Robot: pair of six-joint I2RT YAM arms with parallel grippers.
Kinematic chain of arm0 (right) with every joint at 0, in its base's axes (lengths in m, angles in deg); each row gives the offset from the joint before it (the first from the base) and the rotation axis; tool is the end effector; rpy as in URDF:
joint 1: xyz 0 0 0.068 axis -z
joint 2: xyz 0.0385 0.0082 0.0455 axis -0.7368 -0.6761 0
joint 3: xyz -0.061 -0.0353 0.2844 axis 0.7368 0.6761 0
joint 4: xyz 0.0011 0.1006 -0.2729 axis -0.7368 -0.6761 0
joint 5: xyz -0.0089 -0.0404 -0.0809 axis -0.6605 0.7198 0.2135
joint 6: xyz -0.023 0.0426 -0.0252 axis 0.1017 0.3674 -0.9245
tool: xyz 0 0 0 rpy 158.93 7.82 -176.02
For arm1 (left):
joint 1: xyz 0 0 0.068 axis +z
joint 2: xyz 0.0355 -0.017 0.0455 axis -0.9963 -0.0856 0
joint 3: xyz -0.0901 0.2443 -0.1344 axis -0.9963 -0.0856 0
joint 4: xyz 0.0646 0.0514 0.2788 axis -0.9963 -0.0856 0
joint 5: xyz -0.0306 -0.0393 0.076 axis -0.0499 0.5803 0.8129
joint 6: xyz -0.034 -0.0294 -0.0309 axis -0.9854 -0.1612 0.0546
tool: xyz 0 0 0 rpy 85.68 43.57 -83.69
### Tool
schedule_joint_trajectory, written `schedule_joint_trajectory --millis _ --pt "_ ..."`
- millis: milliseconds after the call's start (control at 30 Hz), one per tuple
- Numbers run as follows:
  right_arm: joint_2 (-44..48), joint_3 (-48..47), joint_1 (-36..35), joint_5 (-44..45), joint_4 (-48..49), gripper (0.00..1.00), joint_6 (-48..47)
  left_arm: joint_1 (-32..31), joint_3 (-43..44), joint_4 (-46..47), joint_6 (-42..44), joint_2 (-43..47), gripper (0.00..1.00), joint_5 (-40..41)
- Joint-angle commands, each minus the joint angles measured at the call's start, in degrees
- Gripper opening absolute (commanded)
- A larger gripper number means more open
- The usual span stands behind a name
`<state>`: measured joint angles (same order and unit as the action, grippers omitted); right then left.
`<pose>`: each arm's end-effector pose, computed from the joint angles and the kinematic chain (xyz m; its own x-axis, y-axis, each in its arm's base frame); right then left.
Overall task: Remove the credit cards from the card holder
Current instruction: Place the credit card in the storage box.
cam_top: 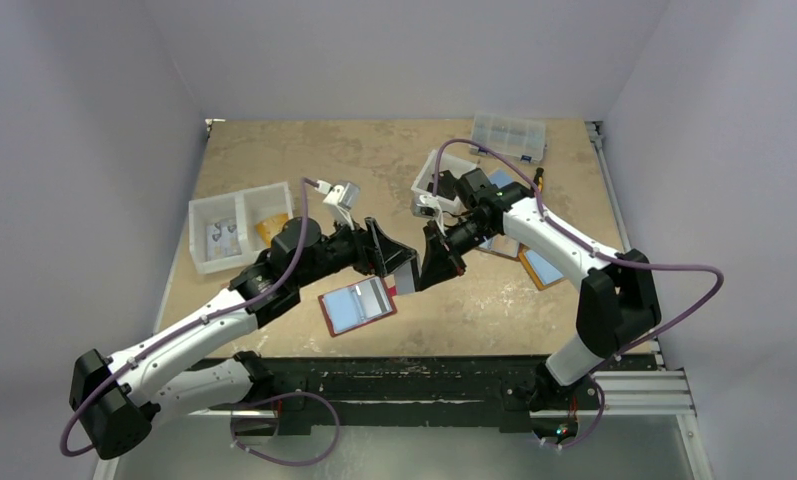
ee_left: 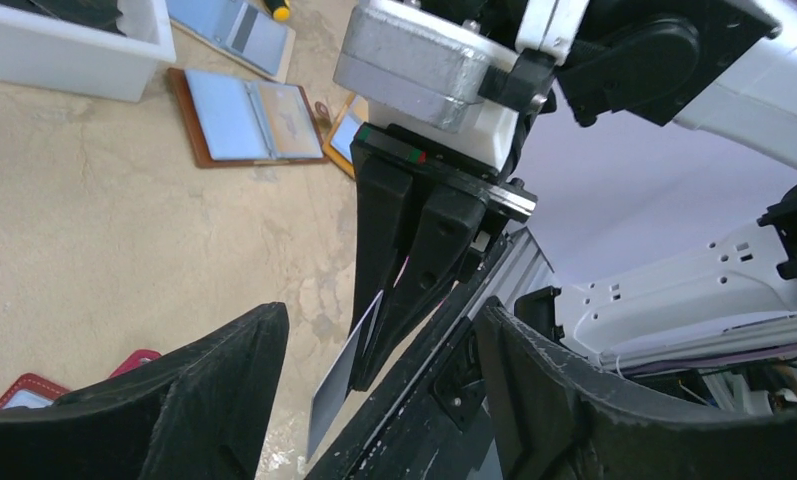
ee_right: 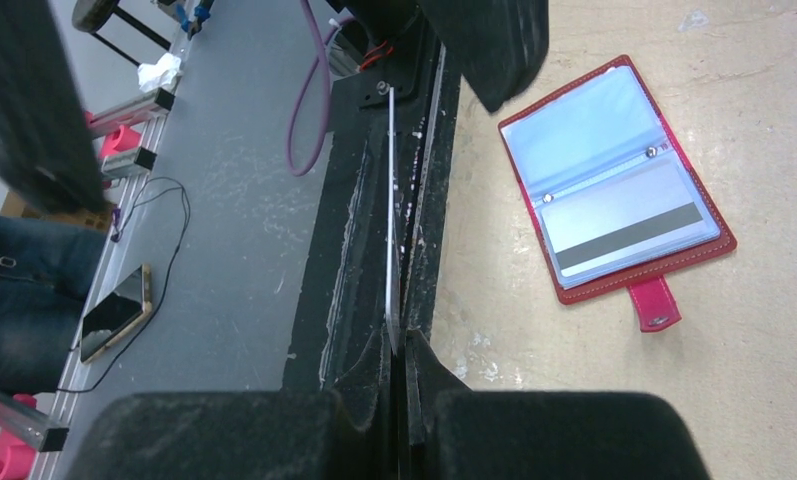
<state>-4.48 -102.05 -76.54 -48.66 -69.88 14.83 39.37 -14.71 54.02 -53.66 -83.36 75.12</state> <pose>0.2724 0.1903 0.2766 -0.3868 -0.4969 -0.7768 -0.8487 -0.1375 0.5106 0.1693 -0.1823 0.3374 -0.6324 -0.3116 -0.7092 0.5321 0.4907 -0.6900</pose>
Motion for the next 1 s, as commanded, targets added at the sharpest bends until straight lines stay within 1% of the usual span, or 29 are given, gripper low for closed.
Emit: schedule_joint_trajectory --millis 0,67,133,233,267,300,333,400,467,533,600,700,767,833,967 --pt "1.86 -1.3 0.34 -1.7 -0.38 0.0 -0.49 0.33 -0.15 2.23 3.02 -2.3 0.7 -4.34" --pt "1.76 -1.24 0.42 -1.41 -0.38 0.0 -0.56 0.28 -0.91 2.13 2.98 -2.76 0.64 -4.97" --pt "1.61 -1.19 0.55 -1.21 -0.47 0.0 -0.62 0.27 -1.7 2.13 3.5 -3.2 0.56 -6.52" --pt "1.22 -1.36 0.69 -0.96 -0.78 0.0 -0.87 0.29 -3.01 4.04 3.76 -4.04 0.37 -10.69" --pt "1.05 -1.44 0.77 -0.8 -0.87 0.0 -0.85 0.32 -3.47 5.26 3.66 -4.38 0.26 -12.09" --pt "0.85 -1.49 0.78 -0.58 -0.91 0.0 -0.92 0.33 -4.06 6.93 3.59 -4.7 0.05 -14.37" --pt "0.7 -1.53 0.78 -0.37 -0.98 0.0 -0.93 0.29 -4.73 8.56 3.37 -5.08 0.0 -16.23" --pt "0.42 -1.69 0.78 0.28 -1.21 0.0 -0.97 0.32 -5.14 9.96 3.12 -6.15 0.0 -17.78" --pt "0.46 -1.79 0.83 1.07 -1.26 0.01 -0.66 0.3 -4.6 9.36 4.65 -6.7 0.0 -17.49" --pt "1.1 -1.33 0.91 1.68 -0.75 0.16 0.28 0.3 -3.85 8.78 6.81 -6.7 0.0 -16.4" --pt "2.14 -0.65 0.96 2.34 0.35 0.27 1.69 0.35 -2.98 7.77 9.65 -6.38 0.0 -14.91" --pt "3.57 -0.01 1.47 3.79 1.41 0.54 3.02 0.19 -0.99 4.54 15.63 -5.77 0.0 -11.78" --pt "4.42 0.21 2.71 4.06 1.54 0.68 3.56 0.19 0.31 1.97 19.22 -5.21 0.0 -9.31" --pt "5.38 -0.01 4.6 3.73 1.55 0.76 4.13 0.12 1.28 0.14 22.36 -4.66 0.0 -7.12" --pt "7.56 -0.63 9.14 2.66 1.1 0.88 5.12 -0.4 3.63 -1.89 28.34 -3.05 0.0 -1.06"
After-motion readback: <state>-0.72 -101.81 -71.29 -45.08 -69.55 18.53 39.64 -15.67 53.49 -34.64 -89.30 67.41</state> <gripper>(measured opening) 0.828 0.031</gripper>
